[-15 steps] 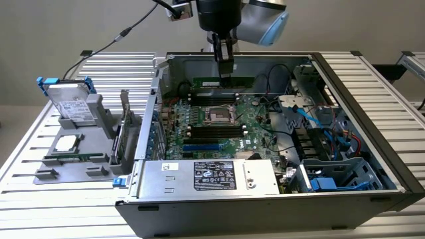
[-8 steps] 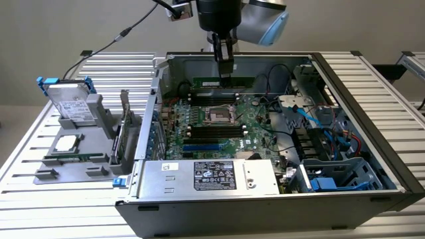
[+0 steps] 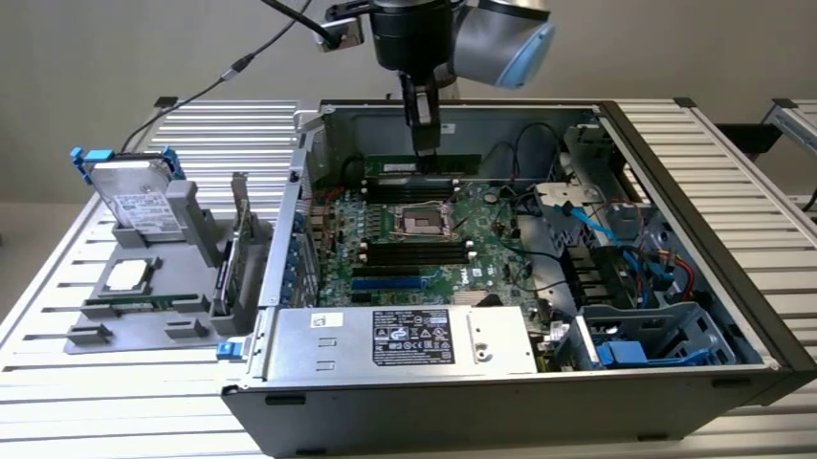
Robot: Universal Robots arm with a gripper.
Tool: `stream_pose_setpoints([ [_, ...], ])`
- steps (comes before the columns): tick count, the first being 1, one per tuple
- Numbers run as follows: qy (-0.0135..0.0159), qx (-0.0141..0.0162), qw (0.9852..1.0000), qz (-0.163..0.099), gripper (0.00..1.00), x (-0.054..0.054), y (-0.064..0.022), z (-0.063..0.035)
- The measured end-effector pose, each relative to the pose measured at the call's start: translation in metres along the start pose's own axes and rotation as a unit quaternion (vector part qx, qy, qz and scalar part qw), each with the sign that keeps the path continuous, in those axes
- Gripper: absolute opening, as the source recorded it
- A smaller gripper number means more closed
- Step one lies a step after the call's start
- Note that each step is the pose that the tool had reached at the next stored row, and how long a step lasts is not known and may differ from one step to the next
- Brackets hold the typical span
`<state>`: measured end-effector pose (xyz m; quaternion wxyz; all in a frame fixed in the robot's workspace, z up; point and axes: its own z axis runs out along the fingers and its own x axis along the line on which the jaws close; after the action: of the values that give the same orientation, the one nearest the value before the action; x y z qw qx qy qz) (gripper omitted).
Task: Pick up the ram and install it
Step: 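Insert the ram into the slot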
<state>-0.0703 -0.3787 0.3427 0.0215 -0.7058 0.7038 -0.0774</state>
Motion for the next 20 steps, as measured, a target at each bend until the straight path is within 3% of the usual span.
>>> stream_pose_setpoints([
  [8, 0.0000, 0.0000, 1.0000, 0.000, 0.15, -0.004, 0.0132, 0.0125],
  [20, -0.0006, -0.0006, 1.0000, 0.008, 0.15, -0.003, 0.0160, 0.0343],
])
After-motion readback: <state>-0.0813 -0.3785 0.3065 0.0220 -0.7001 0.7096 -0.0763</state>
